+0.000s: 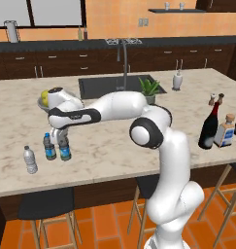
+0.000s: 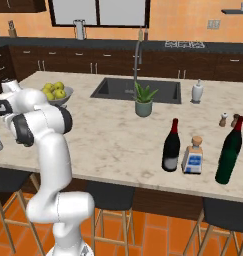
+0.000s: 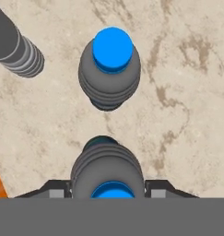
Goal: Move the plastic bottles in the middle to the plastics group, and the glass bottles in the middle to the glass group.
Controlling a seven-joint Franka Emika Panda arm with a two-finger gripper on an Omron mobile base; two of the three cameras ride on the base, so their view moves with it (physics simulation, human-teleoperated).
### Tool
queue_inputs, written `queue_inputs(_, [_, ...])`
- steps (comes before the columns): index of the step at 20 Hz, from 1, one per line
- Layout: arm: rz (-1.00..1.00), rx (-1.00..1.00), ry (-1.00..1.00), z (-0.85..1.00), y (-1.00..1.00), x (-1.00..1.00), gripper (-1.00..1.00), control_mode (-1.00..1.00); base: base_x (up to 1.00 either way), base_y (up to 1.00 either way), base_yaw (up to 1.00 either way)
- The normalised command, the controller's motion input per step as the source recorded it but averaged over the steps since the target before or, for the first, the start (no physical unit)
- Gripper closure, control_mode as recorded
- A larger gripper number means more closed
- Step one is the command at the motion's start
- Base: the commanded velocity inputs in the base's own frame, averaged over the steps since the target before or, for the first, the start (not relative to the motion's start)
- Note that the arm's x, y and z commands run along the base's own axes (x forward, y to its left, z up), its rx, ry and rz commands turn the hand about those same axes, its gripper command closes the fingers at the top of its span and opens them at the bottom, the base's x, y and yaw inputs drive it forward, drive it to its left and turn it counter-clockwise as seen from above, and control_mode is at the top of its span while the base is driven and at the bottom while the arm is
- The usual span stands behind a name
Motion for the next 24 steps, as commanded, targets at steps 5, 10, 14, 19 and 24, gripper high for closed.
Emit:
queue_inputs(5, [-0.01, 0.01, -0.07, 0.00, -0.28, -0.04, -1.00, -1.00, 0.00, 0.00, 0.00])
queue_inputs(10, [0.00, 0.08, -0.15, 0.09, -0.17, -0.12, -1.00, -1.00, 0.00, 0.00, 0.00])
queue_inputs(14, [0.00, 0.14, -0.20, 0.75, -0.19, -0.36, -1.00, -1.00, 0.00, 0.00, 0.00])
queue_inputs(19, [-0.01, 0.23, -0.10, 0.52, -0.58, -0.60, -1.00, -1.00, 0.00, 0.00, 0.00])
queue_inputs(24, [-0.08, 0.15, 0.10, 0.53, -0.90, -0.29, -1.00, -1.00, 0.00, 0.00, 0.00])
